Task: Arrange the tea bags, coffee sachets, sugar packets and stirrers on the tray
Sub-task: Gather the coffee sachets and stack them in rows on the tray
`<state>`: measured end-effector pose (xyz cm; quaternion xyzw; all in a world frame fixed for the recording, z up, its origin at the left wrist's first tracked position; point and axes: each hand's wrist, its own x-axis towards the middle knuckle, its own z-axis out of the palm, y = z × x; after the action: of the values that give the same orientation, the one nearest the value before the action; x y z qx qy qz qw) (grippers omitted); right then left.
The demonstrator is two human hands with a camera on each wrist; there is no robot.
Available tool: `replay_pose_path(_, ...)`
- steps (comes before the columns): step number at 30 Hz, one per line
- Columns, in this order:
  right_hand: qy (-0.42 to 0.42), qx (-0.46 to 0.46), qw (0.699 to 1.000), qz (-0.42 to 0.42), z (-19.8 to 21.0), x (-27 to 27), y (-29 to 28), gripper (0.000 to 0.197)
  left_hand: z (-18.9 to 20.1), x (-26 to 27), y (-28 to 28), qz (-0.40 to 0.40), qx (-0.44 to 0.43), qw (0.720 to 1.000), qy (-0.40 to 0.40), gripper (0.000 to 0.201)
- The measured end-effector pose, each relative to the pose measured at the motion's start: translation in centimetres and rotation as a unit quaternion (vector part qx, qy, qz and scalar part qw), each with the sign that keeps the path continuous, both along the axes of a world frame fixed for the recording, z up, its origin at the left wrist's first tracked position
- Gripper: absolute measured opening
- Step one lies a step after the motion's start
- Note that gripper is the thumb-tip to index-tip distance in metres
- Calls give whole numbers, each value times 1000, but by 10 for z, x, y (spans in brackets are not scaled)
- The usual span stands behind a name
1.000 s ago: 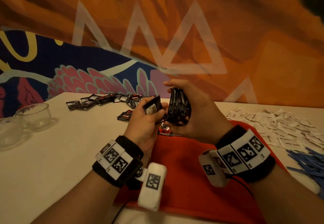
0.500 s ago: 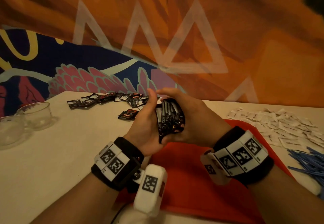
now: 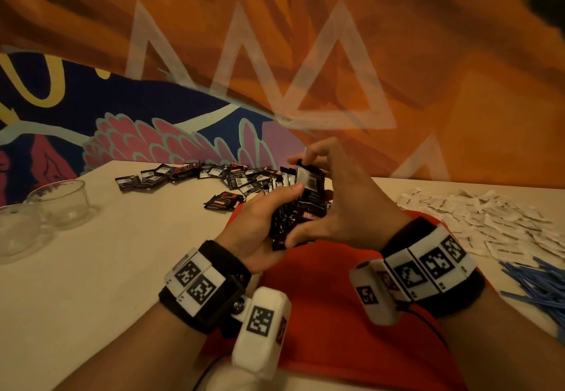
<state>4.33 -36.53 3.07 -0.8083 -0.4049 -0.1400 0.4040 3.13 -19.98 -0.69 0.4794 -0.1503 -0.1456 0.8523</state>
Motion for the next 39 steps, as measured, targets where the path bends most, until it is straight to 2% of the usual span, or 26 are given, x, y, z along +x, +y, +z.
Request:
replay_pose_path(2, 3, -12, 1000, -1, -2, 2, 1, 83, 2, -1, -1, 9, -17, 1000, 14, 44)
replay_pose_path(7, -80, -34, 996, -20, -3, 4, 0, 60, 2, 2, -2, 20, -49, 998, 39, 57)
replay_pose_path(16, -86, -36, 995, -27, -14, 7, 9, 58, -1, 9, -3, 75, -94, 991, 51, 61)
replay_pose_path(19, -63, -38, 997, -24, -15, 7, 11, 58, 0, 6, -3, 58, -92, 993, 46, 62)
replay_pose_path(22, -53, -40, 998, -17, -13, 8, 7, 58, -4, 8, 0, 60, -76, 995, 31, 38)
replay_pose_path(24, -2, -12, 1000, -13, -12, 8, 3, 52, -5, 9, 1, 67, -62, 995, 31, 32)
replay_pose_path(26, 68, 55, 996, -29, -11, 8, 1, 45, -4, 9, 2, 82, -48, 995, 30, 35)
replay_pose_path(28, 134, 105, 983, -61, -11, 12, 1, 50, -2, 8, 2, 97, -42, 994, 19, 42)
replay_pose_path(30, 204, 108, 970, -69, -13, 16, 0, 51, -2, 9, 2, 117, -48, 992, -2, 50)
replay_pose_path(32, 253, 88, 962, -57, -15, 20, -1, 39, -3, 10, 1, 145, -44, 988, -24, 56)
replay_pose_path(34, 260, 94, 960, -48, -17, 22, -2, 25, -4, 12, 0, 160, -34, 986, -38, 58)
replay_pose_path(36, 230, 122, 963, -64, -14, 21, -4, 14, -3, 11, 1, 158, -36, 986, -35, 55)
replay_pose_path(39, 184, 214, 954, -98, -5, 19, -9, 12, -2, 13, 7, 141, -68, 987, -29, 33)
